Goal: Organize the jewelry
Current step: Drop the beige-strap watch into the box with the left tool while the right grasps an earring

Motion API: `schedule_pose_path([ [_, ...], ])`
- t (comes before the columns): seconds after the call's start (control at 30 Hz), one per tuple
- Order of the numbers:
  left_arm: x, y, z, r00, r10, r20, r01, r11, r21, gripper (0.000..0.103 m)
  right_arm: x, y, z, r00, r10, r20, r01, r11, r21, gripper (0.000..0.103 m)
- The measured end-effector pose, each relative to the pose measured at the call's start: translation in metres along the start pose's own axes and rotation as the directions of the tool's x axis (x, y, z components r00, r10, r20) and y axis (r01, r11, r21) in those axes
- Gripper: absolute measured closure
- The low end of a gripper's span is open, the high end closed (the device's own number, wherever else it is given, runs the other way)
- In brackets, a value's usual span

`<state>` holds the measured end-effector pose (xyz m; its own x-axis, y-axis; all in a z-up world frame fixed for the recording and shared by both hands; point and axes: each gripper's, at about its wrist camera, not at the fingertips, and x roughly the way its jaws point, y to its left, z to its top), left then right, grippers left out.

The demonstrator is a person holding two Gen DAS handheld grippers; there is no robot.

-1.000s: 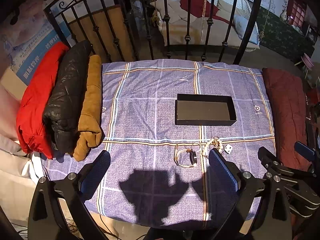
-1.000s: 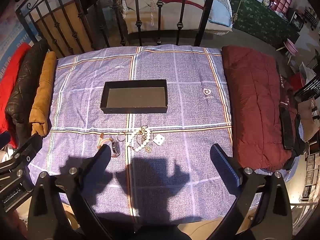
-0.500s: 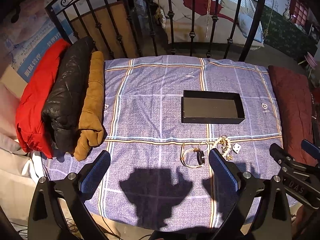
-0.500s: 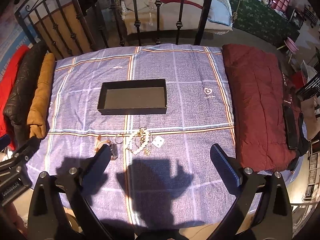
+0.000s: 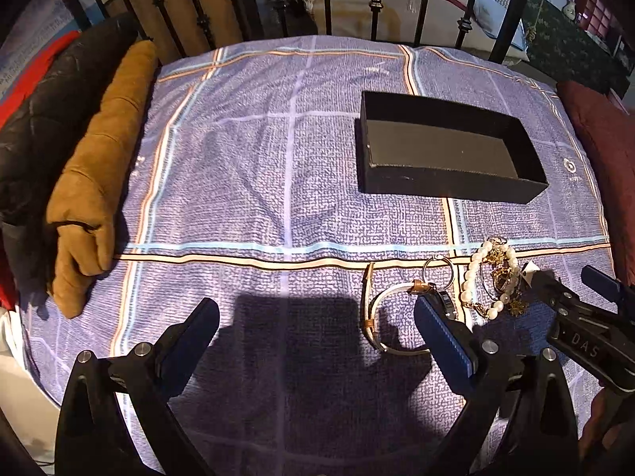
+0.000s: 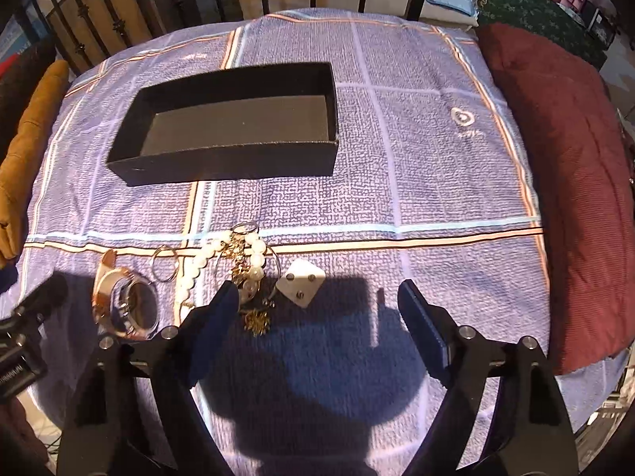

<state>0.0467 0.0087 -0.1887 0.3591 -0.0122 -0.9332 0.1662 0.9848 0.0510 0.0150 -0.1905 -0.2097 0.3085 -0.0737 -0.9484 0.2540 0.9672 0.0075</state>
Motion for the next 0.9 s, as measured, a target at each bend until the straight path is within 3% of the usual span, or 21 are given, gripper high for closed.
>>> schedule_pose_path([
  [0.1, 0.023, -0.004, 0.000, 0.999, -0.046, -0.029, 0.045, 0.999, -0.017, 0.006, 0.008, 0.000, 0.001, 1.000, 0.024, 0.019, -0.024, 1.000, 0.015, 0.024],
  [0.23, 0.059, -0.013, -0.008, 0.989, 0.059, -0.136, -0.054, 0.998, 0.040, 0.006, 0.028, 0.004, 0.002, 0.999, 0.033, -0.006, -0.033, 0.999, 0.011, 0.024],
  [0.33, 0.061, -0.011, -0.013, 0.993, 0.045, -0.111, -0.041, 0.998, 0.041, 0.006, 0.037, 0.008, 0.003, 0.998, 0.055, -0.003, -0.055, 0.998, 0.003, 0.027],
  [0.37, 0.060, -0.011, -0.013, 0.993, 0.040, -0.109, -0.035, 0.998, 0.047, 0.009, 0.038, 0.009, 0.004, 0.998, 0.070, 0.001, -0.070, 0.997, -0.007, 0.038],
  [0.4, 0.059, -0.012, -0.013, 0.994, 0.029, -0.107, -0.024, 0.998, 0.052, 0.018, 0.037, 0.011, 0.005, 0.995, 0.098, 0.000, -0.098, 0.995, -0.014, 0.061],
  [0.43, 0.055, -0.013, -0.013, 0.995, 0.016, -0.100, -0.010, 0.998, 0.057, 0.025, 0.035, 0.012, 0.006, 0.992, 0.127, -0.003, -0.127, 0.992, -0.012, 0.077],
  [0.47, 0.050, -0.013, -0.012, 0.995, -0.010, -0.102, 0.016, 0.998, 0.057, 0.042, 0.034, 0.012, 0.007, 0.989, 0.150, -0.017, -0.150, 0.989, -0.003, 0.091],
  [0.5, 0.047, -0.015, -0.010, 0.994, -0.034, -0.107, 0.040, 0.998, 0.054, 0.059, 0.033, 0.011, 0.008, 0.985, 0.169, -0.025, -0.169, 0.986, 0.009, 0.093],
  [0.53, 0.044, -0.016, -0.008, 0.992, -0.052, -0.112, 0.059, 0.997, 0.055, 0.067, 0.031, 0.010, 0.009, 0.981, 0.191, -0.028, -0.190, 0.982, 0.019, 0.093],
  [0.6, 0.040, -0.018, -0.002, 0.985, -0.123, -0.125, 0.128, 0.991, 0.037, 0.096, 0.024, 0.007, 0.010, 0.975, 0.222, -0.018, -0.221, 0.974, 0.037, 0.093],
  [0.7, 0.032, -0.016, 0.004, 0.972, -0.195, -0.128, 0.198, 0.980, 0.009, 0.096, 0.004, 0.007, 0.011, 0.969, 0.246, 0.025, -0.247, 0.969, 0.027, 0.093],
  [0.9, 0.001, -0.013, 0.024, 0.964, -0.254, -0.071, 0.256, 0.967, 0.011, 0.095, -0.034, 0.004, 0.017, 0.955, 0.285, 0.082, -0.287, 0.958, 0.005, 0.093],
])
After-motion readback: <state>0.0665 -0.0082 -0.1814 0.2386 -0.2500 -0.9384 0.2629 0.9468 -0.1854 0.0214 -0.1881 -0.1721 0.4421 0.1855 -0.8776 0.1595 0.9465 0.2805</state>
